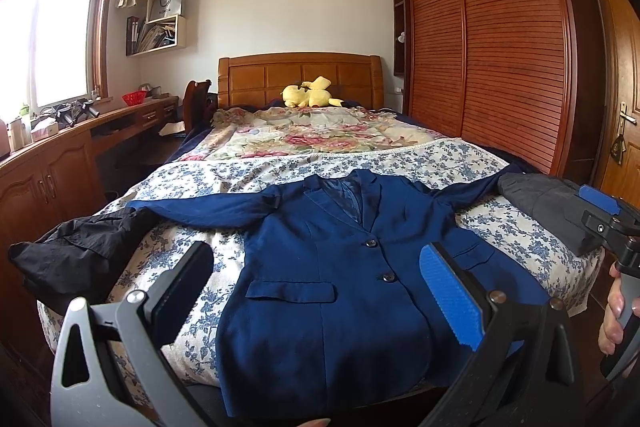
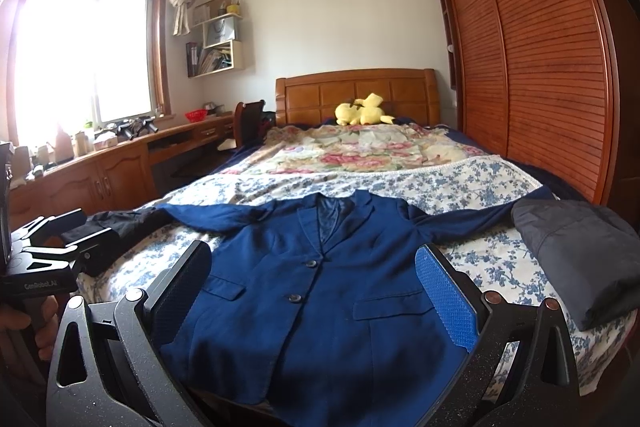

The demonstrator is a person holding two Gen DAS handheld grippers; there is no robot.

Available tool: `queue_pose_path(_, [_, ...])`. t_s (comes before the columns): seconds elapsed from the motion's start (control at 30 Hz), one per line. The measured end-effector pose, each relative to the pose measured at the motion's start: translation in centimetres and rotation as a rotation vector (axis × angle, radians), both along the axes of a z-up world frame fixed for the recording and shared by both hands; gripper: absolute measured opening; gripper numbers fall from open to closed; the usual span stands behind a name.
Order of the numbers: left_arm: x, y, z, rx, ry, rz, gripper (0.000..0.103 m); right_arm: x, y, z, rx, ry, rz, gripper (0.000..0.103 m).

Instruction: Fold large clothes

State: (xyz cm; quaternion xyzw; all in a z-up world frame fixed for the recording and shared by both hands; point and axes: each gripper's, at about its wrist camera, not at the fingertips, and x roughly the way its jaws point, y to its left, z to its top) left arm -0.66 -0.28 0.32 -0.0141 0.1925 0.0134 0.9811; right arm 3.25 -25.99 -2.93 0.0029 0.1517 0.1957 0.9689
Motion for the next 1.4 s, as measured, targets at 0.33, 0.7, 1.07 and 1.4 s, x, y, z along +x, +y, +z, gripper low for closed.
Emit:
queue_pose_path(0.33, [-0.3,-0.1,0.5,0.004,-0.009,0.002,0.103,0.3,-0.1,-0.1,0.005,-0.004,0.002,0.103])
queue_pose_path(0.7, [-0.8,-0.2,1.0,0.006,-0.02,-0.003,0.103,-0.8,0.9,1.1,0.006,-0.012,0.004,0.103])
queue_pose_path(1.07, [-0.8,-0.3,1.2,0.007,-0.021,-0.002,0.103,-0.8,0.8,1.1,0.009,-0.014,0.005,0.103])
queue_pose_path(1.4, [-0.9,-0.3,1.2,0.003,-0.017,-0.002,0.103,-0.8,0.8,1.1,0.01,-0.009,0.005,0.103])
